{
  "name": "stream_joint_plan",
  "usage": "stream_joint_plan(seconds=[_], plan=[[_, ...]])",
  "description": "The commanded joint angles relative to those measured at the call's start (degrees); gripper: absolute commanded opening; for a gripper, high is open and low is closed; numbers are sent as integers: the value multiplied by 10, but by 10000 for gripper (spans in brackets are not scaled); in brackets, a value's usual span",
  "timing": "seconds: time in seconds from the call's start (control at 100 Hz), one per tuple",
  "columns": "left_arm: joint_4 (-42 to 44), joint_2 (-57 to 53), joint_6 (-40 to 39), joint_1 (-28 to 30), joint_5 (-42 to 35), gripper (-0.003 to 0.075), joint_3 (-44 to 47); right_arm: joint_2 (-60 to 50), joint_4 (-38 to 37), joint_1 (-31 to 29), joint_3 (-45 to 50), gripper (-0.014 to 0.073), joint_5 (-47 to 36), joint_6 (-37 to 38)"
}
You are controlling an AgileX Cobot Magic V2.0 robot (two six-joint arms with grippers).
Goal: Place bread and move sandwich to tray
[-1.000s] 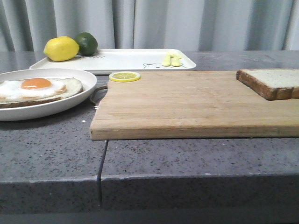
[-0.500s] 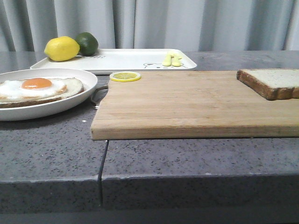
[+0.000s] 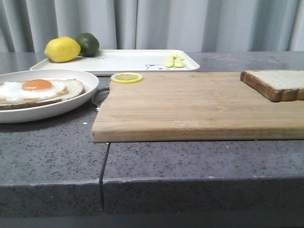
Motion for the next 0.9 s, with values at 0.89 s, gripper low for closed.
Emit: stream_joint_plan(seconds=[0.89], plan=[[-7,5,0,-3,-35,555,-19,191,226,-55,-20,499,33,-193]])
